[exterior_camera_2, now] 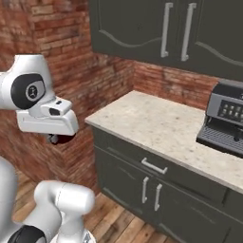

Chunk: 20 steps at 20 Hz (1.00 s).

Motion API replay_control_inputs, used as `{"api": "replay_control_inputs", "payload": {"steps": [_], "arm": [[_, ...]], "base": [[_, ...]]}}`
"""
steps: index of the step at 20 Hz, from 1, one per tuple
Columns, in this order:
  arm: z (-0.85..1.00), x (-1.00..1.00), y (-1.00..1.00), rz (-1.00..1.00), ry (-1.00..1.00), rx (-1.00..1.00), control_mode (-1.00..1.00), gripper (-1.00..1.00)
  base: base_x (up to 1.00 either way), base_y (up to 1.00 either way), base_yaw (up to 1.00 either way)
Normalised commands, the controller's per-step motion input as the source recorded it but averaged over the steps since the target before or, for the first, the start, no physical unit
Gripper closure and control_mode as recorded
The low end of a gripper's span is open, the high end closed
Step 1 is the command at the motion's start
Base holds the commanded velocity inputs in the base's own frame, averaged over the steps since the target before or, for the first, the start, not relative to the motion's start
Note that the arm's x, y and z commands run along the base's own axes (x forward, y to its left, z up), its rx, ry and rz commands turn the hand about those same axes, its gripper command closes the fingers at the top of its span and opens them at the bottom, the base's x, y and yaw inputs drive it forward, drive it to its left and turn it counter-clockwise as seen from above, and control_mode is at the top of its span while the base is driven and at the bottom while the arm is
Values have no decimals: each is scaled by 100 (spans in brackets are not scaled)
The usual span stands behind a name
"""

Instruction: Clear the mugs and bowl far away from the sink.

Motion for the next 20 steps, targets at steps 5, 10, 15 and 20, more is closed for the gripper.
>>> {"api": "replay_control_inputs", "payload": {"steps": [5,10,15,20], "arm": [[0,0,0,0,0,0,100,100],[0,0,0,0,0,0,100,100],[0,0,0,0,0,0,100,100],[0,0,0,0,0,0,100,100]], "base": [[76,-6,-20],[36,-19,-28],[12,0,-22],[20,0,-24]]}}
